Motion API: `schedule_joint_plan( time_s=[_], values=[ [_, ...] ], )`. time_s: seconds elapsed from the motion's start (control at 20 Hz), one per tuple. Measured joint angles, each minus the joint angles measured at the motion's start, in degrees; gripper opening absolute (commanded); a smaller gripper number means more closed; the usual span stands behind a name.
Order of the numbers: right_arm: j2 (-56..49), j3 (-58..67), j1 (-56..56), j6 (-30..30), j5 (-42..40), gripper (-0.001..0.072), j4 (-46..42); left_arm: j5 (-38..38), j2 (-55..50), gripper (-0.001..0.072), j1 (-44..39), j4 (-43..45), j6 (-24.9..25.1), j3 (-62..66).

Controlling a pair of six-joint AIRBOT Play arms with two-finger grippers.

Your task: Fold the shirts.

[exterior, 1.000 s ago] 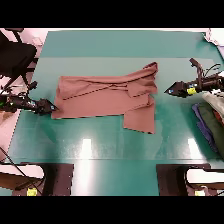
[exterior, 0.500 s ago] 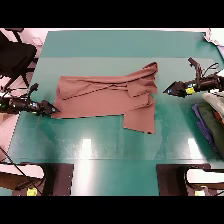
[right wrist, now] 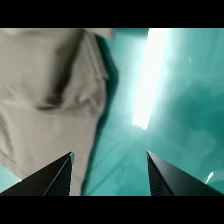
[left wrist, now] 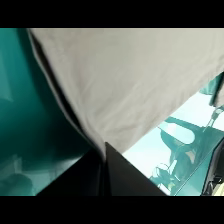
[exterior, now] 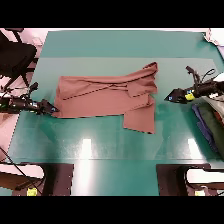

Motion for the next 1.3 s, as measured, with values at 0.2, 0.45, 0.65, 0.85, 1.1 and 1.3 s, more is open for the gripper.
schedule_joint_plan(
  time_s=[0.2,0.45,0.65,0.85,1.1,1.3],
  values=[
    [-3.3,-2.2,1.4,-3.5,-4.3,0.0520,3.3,-0.4,0.0,0.0022,0.0,-0.6,0.1,0.0],
    [-10.9,4.2,4.0,-6.5,-4.7,0.0520,6.8,-0.9,0.0,0.0022,0.0,-0.7,0.4,0.0],
    [-16.8,11.3,5.6,-6.6,0.2,0.0520,7.1,-1.2,0.0,0.0022,0.0,-0.8,0.5,0.0],
    [-15.7,9.1,4.8,-3.8,2.5,0.0527,6.8,-1.5,0.0,0.0022,0.0,-0.8,0.6,0.0],
    [-7.9,-2.8,4.2,-2.8,-1.5,0.0529,7.0,-1.6,0.0,0.0022,0.0,-0.8,0.6,0.0],
    [-4.2,-9.4,6.5,-3.0,-5.4,0.0529,7.2,-1.6,0.0,0.0022,0.0,-0.8,0.6,0.0]
  ],
)
